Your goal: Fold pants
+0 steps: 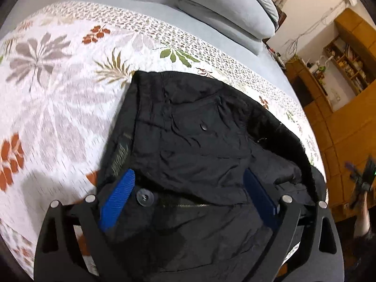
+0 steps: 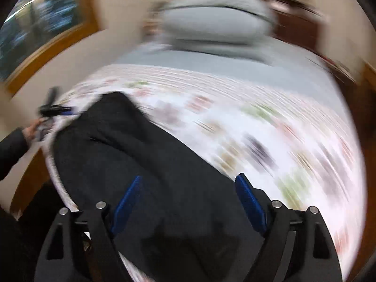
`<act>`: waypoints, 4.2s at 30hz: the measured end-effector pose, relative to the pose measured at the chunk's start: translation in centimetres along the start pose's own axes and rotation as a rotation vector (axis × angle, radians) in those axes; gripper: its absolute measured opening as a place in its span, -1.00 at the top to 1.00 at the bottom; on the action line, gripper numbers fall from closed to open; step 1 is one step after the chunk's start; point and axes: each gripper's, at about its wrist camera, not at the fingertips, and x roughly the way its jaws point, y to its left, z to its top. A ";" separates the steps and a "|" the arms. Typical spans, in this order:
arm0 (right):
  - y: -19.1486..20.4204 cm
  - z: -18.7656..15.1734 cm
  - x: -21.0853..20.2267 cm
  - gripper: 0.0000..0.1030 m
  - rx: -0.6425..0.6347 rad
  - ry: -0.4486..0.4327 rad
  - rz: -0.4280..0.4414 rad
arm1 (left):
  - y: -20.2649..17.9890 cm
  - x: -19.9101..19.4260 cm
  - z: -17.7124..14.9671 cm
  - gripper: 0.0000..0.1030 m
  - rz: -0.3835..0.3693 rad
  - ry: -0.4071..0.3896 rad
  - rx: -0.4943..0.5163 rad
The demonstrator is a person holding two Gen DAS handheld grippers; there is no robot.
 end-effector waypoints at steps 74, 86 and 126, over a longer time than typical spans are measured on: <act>14.0 10.7 20.7 0.75 -0.520 0.171 0.271 | -14.2 10.8 10.0 0.83 0.135 0.443 1.069; 23.2 3.1 14.4 0.75 -0.647 0.138 0.324 | -16.8 -1.4 -1.2 0.74 0.189 0.248 1.029; 26.5 -8.9 16.6 -0.15 -0.482 0.188 0.442 | -12.5 -3.7 -12.0 -0.46 -0.045 0.103 0.476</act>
